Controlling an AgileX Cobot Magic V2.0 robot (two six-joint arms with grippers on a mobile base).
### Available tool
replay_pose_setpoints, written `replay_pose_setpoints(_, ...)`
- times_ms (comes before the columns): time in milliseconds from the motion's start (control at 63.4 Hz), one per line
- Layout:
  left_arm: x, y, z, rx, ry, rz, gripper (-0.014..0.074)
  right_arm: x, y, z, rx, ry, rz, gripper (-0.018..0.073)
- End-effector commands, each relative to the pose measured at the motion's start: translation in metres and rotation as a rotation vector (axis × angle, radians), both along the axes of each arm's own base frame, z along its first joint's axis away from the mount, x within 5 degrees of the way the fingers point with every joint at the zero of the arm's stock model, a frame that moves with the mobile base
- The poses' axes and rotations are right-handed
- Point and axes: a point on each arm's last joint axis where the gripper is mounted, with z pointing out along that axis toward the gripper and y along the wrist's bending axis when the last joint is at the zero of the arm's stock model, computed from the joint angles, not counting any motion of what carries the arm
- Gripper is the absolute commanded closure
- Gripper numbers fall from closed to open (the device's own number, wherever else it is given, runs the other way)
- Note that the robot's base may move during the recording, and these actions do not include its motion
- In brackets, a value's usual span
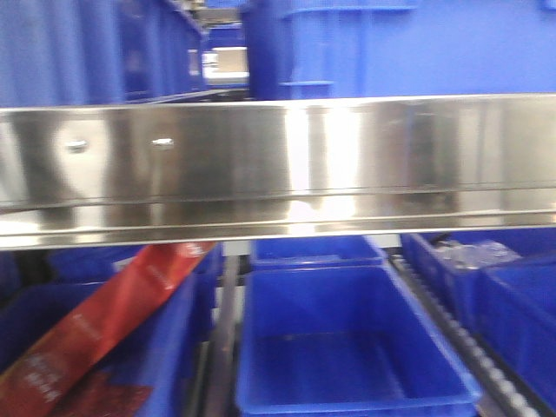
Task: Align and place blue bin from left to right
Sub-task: 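Open both grippers and withdraw them from the blue bin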
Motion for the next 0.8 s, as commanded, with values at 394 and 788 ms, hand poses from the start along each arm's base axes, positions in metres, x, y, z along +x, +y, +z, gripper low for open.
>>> replay_pose_setpoints(394,-0.0011,0.0001,0.0005,-0.004,-0.015,-0.006,0.0604,-0.0011,-0.0006,0.0022,-0.006,-0.036,-0.002,0.0629)
replay_pose_setpoints(788,-0.0011,0.0001,0.0005,-0.004,-0.015,-0.006,0.0604,-0.0011,-0.0006,0.0022,-0.006,-0.036,-0.002,0.0629)
